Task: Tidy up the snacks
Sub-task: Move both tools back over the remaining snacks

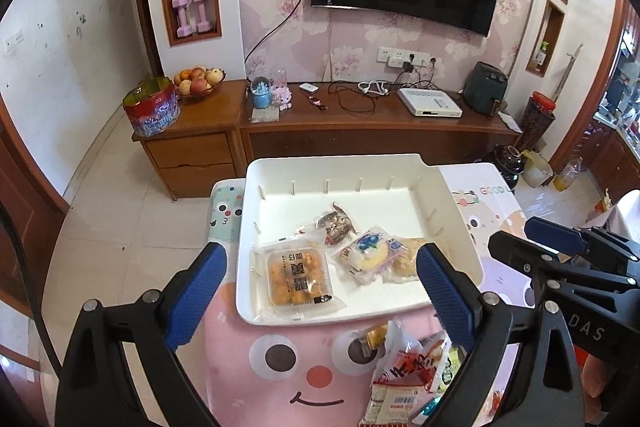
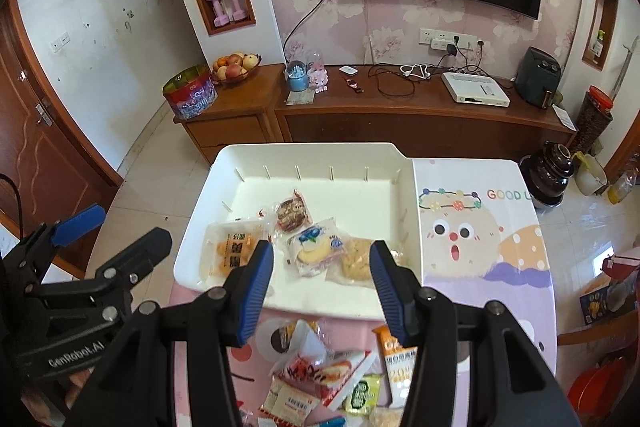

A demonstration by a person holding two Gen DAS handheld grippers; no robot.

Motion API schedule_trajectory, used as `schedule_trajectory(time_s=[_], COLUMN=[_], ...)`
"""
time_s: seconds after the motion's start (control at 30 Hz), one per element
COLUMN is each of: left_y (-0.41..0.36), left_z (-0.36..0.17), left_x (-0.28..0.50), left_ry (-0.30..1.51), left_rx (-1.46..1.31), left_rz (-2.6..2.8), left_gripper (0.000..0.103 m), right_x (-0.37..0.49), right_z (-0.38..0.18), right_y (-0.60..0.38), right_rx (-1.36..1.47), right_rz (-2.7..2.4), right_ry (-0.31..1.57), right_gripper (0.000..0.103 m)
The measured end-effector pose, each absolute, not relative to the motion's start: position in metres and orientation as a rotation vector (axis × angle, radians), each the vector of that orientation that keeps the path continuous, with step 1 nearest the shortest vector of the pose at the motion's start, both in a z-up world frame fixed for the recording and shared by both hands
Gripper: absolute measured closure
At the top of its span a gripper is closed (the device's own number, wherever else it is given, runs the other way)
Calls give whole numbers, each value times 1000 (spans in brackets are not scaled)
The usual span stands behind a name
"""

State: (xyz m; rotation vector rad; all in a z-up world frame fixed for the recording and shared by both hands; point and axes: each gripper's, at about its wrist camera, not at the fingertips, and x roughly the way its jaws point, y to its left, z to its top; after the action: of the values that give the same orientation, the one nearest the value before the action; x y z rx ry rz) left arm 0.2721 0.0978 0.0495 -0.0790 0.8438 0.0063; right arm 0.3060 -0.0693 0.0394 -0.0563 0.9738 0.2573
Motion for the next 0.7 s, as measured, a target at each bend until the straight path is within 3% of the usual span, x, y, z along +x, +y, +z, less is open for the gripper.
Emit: schedule_trajectory(time_s=[0.33, 0.7], left_y=[88, 86], left_z=[36, -20], left_x=[226, 177], left_ry=[847, 941], left_rx=[-70, -35], left_rz=[-79, -162], left_gripper=[8, 8], right_x=[243, 170], right_z=[31, -35], right_y=[-94, -94], right_rx=[-32, -59], right_rz=[249, 308], right_ry=[983, 1127], right_gripper=[52, 53])
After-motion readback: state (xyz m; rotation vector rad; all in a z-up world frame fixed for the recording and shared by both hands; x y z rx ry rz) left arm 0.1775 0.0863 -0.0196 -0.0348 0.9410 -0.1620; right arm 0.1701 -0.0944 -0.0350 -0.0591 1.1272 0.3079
